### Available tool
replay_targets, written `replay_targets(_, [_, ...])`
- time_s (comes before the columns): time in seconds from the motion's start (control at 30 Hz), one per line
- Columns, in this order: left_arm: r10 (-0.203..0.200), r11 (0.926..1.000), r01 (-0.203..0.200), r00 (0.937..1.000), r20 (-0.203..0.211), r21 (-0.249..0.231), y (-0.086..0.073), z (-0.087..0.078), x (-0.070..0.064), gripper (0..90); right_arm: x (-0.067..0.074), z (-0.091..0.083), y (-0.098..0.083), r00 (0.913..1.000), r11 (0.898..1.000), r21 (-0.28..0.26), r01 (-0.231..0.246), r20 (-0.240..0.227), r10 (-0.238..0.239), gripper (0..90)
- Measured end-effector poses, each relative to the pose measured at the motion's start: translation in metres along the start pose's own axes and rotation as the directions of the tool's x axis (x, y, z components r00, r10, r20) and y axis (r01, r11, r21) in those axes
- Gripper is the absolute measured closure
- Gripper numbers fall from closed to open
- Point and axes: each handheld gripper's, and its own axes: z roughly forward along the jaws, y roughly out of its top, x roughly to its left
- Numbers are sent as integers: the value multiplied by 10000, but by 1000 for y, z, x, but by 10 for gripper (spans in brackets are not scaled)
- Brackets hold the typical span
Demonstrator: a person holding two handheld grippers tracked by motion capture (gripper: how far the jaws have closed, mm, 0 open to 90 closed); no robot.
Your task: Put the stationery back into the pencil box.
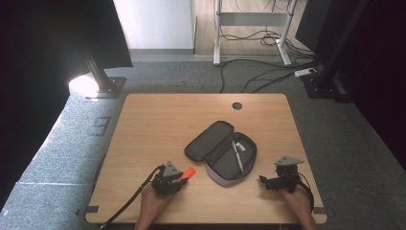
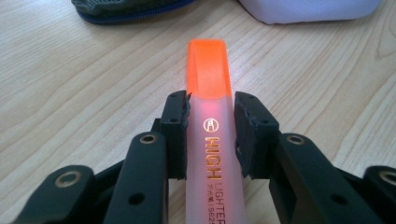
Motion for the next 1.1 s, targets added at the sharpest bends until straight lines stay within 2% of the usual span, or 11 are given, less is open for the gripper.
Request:
replay_targets(0.33, [-17, 9999, 14, 9996, 296, 101, 1, -2, 2, 667, 0, 0, 0, 10000, 10000, -1, -1, 0, 1, 0])
replay_targets(0.6, [-171, 9996, 186, 9976, 677, -218, 3, -13, 3, 667, 0, 0, 0, 10000, 10000, -1, -2, 0, 2, 0])
replay_targets(1.03, [109, 9987, -73, 9974, 711, -497, 10, -26, -5, 666, 0, 0, 0, 10000, 10000, -1, -2, 0, 2, 0])
replay_targets(1.1, [103, 9981, -53, 9966, 823, -612, 12, -28, -5, 666, 0, 0, 0, 10000, 10000, 0, 1, -1, -1, 0])
